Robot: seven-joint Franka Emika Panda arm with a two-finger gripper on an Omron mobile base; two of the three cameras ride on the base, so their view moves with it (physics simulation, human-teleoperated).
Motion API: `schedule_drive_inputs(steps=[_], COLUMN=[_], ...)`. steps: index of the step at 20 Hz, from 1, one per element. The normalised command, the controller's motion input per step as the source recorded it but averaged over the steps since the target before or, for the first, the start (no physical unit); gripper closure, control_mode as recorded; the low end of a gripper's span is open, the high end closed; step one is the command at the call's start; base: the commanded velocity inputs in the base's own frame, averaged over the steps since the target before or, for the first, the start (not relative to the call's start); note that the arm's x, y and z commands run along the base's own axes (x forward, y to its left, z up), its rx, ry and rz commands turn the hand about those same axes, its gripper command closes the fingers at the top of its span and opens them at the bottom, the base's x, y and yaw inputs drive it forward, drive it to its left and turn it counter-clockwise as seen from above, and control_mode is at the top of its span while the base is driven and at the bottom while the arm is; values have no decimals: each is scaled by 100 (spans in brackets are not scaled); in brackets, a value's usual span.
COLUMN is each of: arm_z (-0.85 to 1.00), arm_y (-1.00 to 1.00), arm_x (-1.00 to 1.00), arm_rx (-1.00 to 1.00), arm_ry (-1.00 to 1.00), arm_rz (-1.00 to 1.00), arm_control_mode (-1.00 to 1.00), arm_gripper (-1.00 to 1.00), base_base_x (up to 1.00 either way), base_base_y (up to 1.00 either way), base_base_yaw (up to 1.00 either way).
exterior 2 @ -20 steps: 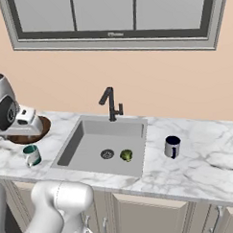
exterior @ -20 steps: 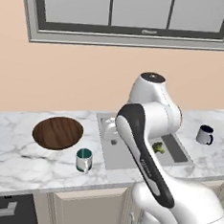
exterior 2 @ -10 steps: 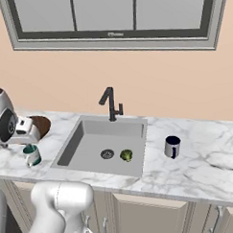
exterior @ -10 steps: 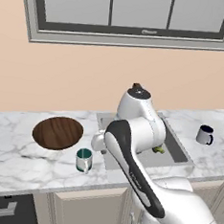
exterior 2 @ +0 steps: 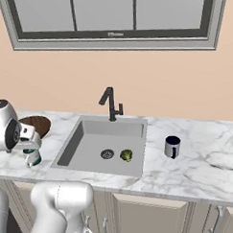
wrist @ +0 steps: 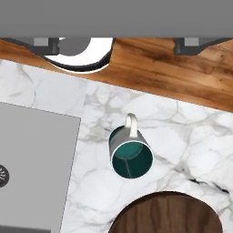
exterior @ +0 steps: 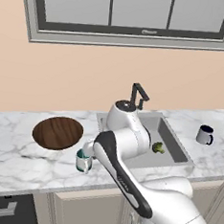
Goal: Clear the mugs and bowl far away from the sink.
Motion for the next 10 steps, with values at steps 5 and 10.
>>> schedule_drive_inputs(steps=[5, 10], arm_z=[-43, -53], arm_y=[18, 24], arm_x=[43, 37], arm_rx=[4, 3], arm_ry=[0, 0], arm_rz=[0, 0], arm_control_mode=[-100, -100], arm_gripper=[-100, -100], base_base_x=[0, 0], base_base_y=[0, 0], base_base_yaw=[0, 0])
